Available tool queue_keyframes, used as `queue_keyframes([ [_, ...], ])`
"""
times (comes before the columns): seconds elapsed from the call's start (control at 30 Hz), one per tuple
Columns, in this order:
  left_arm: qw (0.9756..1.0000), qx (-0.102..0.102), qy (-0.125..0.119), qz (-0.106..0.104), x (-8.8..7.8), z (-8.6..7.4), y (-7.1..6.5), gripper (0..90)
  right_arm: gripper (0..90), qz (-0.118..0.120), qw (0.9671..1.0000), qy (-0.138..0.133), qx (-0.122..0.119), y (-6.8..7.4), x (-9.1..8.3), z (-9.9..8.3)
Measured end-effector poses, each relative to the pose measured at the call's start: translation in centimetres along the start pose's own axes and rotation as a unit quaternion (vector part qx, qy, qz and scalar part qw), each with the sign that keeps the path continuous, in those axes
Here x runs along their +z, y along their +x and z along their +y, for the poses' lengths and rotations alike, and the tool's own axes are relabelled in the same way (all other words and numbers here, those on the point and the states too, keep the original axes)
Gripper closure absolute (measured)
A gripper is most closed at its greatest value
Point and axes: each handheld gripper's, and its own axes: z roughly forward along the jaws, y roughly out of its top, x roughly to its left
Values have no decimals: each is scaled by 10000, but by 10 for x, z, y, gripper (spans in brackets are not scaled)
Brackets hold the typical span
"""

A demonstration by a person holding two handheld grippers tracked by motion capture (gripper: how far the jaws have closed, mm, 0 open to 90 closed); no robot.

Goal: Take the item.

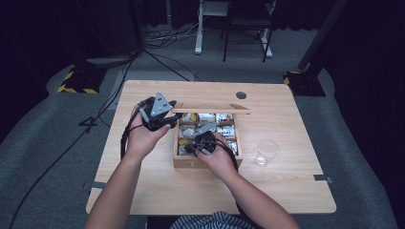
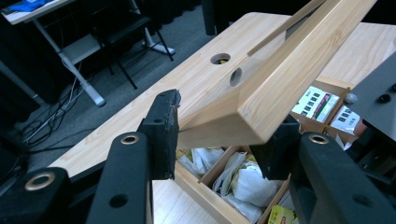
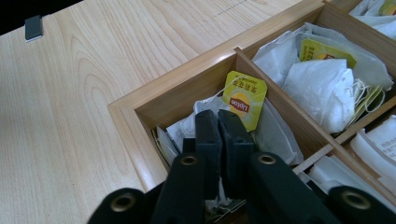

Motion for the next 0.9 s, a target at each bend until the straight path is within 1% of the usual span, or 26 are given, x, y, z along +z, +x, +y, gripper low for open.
queue_keyframes([
  [0.33, 10000, 19, -3, 4, 0, 0, 0, 560, 900, -26, 9998, -190, -92, 3, -8, 5],
  [0.53, 10000, 17, -9, 3, 0, 0, 0, 560, 900, -43, 9993, -333, -171, 7, -15, 10],
  [0.7, 10000, -10, -47, -35, 1, 1, 3, 562, 900, -72, 9987, -478, -188, 9, -23, 14],
  [0.9, 10000, 16, -42, -53, 3, 1, 4, 563, 900, -89, 9979, -614, -171, 10, -33, 16],
])
